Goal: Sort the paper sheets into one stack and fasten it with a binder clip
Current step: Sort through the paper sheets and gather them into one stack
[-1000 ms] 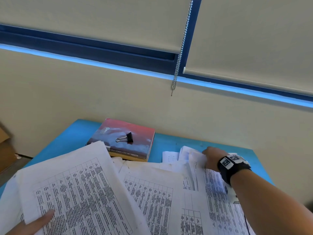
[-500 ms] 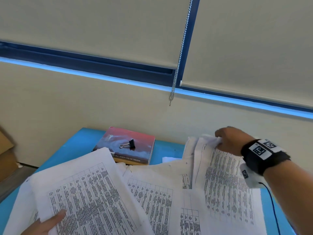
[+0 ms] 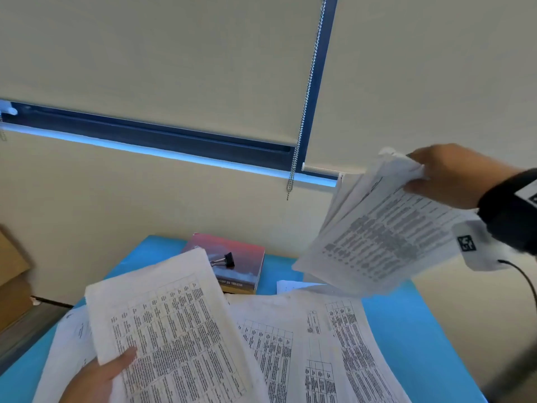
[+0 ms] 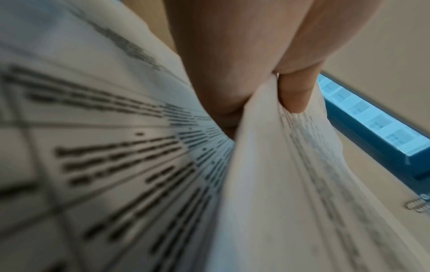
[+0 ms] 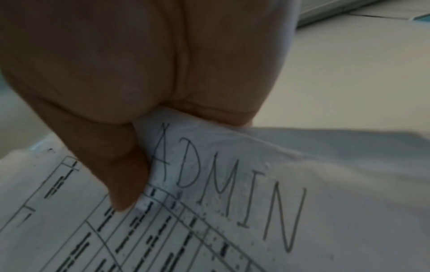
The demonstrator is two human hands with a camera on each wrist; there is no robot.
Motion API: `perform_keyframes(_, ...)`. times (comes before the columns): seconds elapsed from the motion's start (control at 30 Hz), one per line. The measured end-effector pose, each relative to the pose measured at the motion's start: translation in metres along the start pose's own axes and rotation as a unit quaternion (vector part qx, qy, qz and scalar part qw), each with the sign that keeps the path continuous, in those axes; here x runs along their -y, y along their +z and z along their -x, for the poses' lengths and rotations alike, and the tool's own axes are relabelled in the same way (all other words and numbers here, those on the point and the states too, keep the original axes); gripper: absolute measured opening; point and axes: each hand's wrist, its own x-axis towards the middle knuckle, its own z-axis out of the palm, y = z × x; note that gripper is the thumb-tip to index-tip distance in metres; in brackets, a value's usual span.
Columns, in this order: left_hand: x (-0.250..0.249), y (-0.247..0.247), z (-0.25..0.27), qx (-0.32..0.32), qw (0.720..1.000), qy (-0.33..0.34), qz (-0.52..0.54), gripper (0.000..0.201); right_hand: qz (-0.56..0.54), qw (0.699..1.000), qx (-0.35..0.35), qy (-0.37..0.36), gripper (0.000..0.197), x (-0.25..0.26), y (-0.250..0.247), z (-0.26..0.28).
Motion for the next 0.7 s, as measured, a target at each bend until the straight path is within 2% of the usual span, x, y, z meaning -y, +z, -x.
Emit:
perform_keyframes(0.03,-0.005,0.009,0.014,0.041,0.999,0.020,0.019,0.051,-0.006,1.000,-0.003,-0.001,0.010,0.003,-0.010,0.003)
perform_keyframes(0.1,-0.016,0.028,0.032,0.078,0.995,0.045,0.037,0.039,-0.032,0.999,-0.009,-0.013,0.009,0.012,-0.025,0.006)
perform_keyframes(0.2,-0.032,0.042,0.045,0.078,0.989,0.125,0.004,0.032,-0.046,0.998,-0.020,-0.042,0.021,0.028,-0.041,0.008)
perform_keyframes(0.33,-0.061,0.065,0.068,0.087,0.960,0.248,-0.093,0.016,-0.059,0.995,-0.006,-0.082,0.023,0.057,-0.048,0.012)
perform_keyframes(0.4,-0.074,0.078,0.077,0.104,0.944,0.290,-0.121,0.015,-0.070,0.992,0.022,-0.106,0.020,0.077,-0.044,0.016)
perform_keyframes(0.5,-0.085,0.095,0.098,0.147,0.919,0.324,-0.171,0.017,-0.068,0.986,0.057,-0.144,0.013,0.104,-0.027,0.019)
perform_keyframes(0.57,-0.089,0.101,0.107,0.165,0.902,0.339,-0.209,0.016,-0.061,0.980,0.071,-0.173,0.016,0.115,-0.017,0.018)
perform_keyframes(0.63,-0.092,0.100,0.108,0.158,0.896,0.348,-0.223,0.014,-0.067,0.977,0.084,-0.183,0.019,0.120,-0.015,0.019)
perform_keyframes(0.7,-0.096,0.097,0.108,0.134,0.903,0.347,-0.215,0.012,-0.086,0.976,0.091,-0.176,0.017,0.121,-0.020,0.021)
